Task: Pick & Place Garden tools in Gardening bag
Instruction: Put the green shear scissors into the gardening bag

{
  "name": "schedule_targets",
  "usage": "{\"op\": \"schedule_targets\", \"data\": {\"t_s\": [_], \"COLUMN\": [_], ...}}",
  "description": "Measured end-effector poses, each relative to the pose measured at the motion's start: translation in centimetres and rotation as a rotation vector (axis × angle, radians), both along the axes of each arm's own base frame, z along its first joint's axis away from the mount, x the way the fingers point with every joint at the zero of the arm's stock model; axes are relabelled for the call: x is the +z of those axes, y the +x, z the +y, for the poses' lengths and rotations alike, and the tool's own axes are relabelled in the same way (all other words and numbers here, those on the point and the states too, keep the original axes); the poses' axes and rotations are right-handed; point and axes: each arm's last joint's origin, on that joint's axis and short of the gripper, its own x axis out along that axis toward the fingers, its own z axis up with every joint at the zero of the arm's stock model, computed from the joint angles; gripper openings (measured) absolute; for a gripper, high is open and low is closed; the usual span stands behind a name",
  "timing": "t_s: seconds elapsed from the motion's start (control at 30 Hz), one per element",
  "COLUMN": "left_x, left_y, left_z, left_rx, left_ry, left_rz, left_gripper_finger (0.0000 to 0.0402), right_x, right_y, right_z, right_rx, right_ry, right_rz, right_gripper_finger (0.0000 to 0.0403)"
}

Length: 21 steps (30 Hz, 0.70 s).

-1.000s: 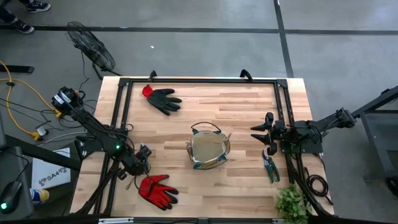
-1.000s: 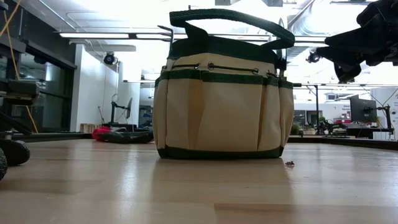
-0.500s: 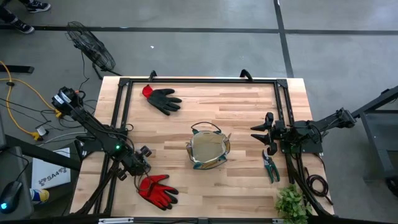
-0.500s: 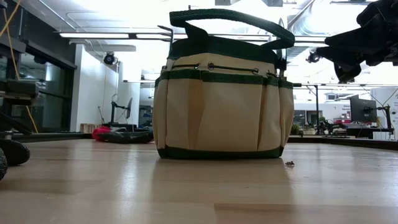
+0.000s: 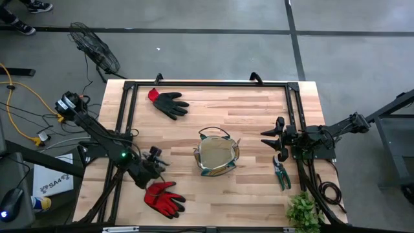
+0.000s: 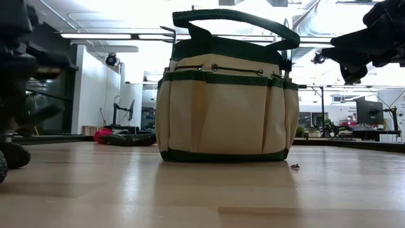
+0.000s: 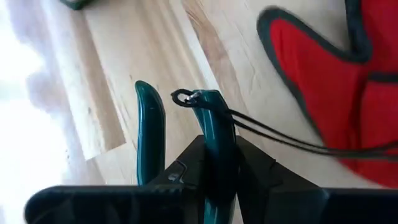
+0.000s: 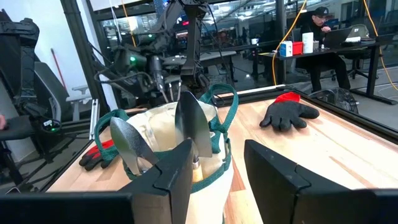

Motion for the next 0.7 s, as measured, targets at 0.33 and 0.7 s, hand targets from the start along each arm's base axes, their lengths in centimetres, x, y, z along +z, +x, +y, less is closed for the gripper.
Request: {"op": "schedule_targets", "data": {"t_s": [0.33, 0.7], "left_x": [6.0, 9.6], "left_y": [2.6, 5.1], "left_z": [-1.3, -3.2], "left_rx": [0.296, 0.488], "left_ry": [-0.051, -0.395], "left_rz": [-0.376, -0.722], "left_gripper_finger": [0.0048, 0.0048], "right_x": [0.0, 0.0], "right_y": [0.0, 0.0], "right_z": [0.0, 0.0], "right_rx": [0.0, 0.0], "right_ry": [0.0, 0.0], "right_rz": [0.001, 0.001], "right_gripper_finger": [0.0137, 0.0137]}}
